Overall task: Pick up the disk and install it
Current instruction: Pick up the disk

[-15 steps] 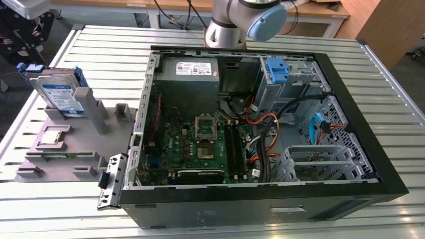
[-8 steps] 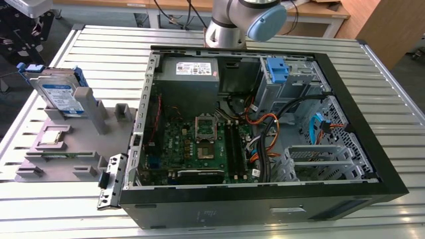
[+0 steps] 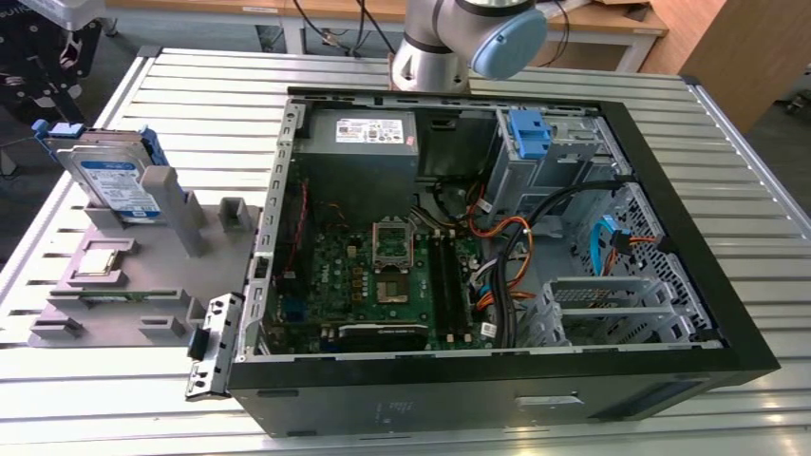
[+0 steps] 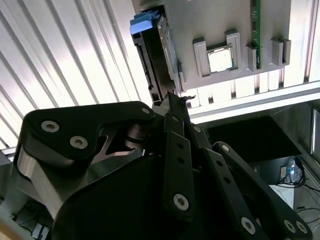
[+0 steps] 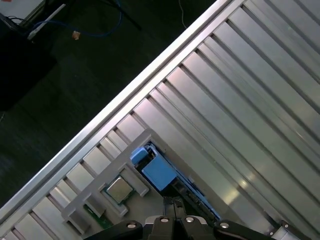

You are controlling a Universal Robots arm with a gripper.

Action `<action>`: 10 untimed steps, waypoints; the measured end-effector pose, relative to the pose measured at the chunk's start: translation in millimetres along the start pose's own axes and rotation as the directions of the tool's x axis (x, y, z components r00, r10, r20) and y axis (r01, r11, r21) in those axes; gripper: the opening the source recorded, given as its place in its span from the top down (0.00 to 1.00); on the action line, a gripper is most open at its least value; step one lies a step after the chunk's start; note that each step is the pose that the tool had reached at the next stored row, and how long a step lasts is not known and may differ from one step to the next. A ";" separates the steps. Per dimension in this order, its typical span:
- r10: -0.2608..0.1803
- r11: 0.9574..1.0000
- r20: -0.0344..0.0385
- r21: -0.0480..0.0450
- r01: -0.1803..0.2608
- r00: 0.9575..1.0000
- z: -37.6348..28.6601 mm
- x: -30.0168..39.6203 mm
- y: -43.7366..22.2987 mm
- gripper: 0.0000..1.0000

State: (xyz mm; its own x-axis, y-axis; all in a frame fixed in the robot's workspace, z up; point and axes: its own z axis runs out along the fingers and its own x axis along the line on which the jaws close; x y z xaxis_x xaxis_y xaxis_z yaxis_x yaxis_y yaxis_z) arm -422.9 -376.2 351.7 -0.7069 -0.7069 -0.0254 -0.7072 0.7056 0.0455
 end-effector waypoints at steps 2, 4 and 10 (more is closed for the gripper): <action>-0.024 1.000 -0.001 -0.001 0.024 1.000 0.1 0.0 0.0 0.89; -0.047 0.999 -0.001 -0.002 0.047 0.999 0.1 0.0 0.0 0.89; -0.128 0.992 -0.004 -0.004 0.128 0.992 0.2 0.0 0.0 0.89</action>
State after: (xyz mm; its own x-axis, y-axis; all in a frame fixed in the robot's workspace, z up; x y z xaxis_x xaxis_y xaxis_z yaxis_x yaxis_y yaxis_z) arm -422.9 -376.2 351.5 -0.6109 -0.7913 -0.0267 -0.7915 0.6094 0.0463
